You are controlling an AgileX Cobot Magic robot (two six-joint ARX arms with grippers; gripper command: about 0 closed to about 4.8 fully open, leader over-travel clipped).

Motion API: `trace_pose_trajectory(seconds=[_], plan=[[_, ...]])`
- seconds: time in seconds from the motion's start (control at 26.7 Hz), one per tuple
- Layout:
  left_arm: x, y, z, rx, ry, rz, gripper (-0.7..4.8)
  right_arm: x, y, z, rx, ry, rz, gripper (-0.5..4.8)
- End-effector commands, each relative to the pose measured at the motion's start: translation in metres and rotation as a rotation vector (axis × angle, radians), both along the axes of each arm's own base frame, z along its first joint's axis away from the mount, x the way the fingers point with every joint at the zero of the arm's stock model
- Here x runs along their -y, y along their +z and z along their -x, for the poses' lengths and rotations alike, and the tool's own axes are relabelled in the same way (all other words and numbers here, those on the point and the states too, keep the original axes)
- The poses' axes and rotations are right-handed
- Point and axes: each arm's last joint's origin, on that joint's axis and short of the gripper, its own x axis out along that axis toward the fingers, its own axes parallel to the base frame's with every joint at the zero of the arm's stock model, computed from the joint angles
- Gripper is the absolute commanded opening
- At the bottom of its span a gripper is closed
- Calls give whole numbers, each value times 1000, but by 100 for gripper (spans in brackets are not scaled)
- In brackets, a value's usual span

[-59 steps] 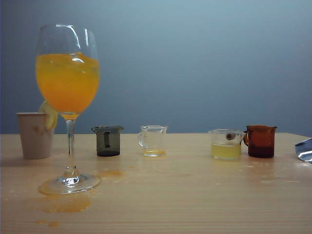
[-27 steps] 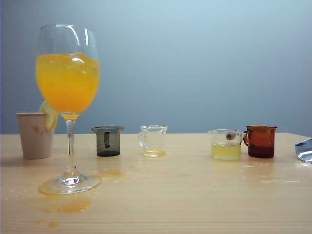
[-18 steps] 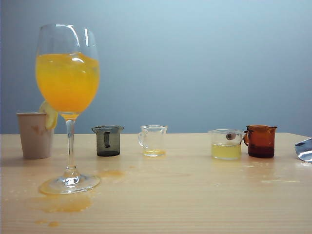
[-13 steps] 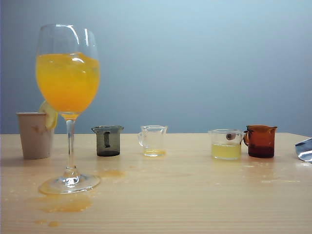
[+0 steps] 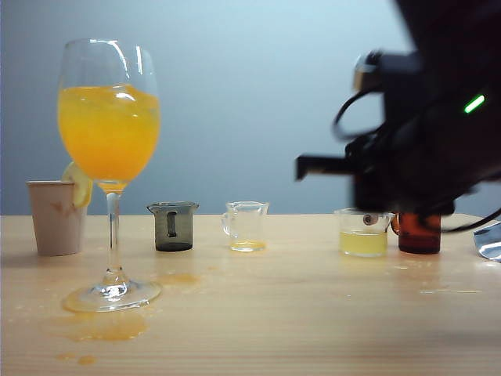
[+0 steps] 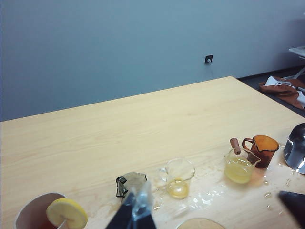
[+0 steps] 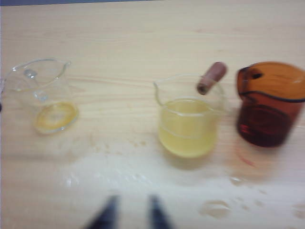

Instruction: Pick up the third measuring cup from the left, pour the pineapple juice inside into the goblet, and finally put the measuring cup back in its original place.

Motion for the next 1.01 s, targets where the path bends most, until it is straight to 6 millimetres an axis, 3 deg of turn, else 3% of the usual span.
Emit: trace_pose_trajectory(seconds=[0.04, 0.26, 0.52, 0.86, 1.01], plan=[[-1, 1, 1, 3, 0, -13, -5, -17, -10, -16, 63, -52, -54, 479], [-1, -5, 1, -42, -8, -50, -5, -29, -20, -55, 61, -122, -48, 479], [-1, -6, 2, -59, -11, -59, -5, -13, -26, -99, 59, -226, -56, 479], [-1, -7, 2, -64, -11, -63, -5, -12, -39, -122, 21, -207, -9, 479], [-1, -8, 2, -76, -11, -70, -5, -7, -48, -129, -14, -120, 31, 479]])
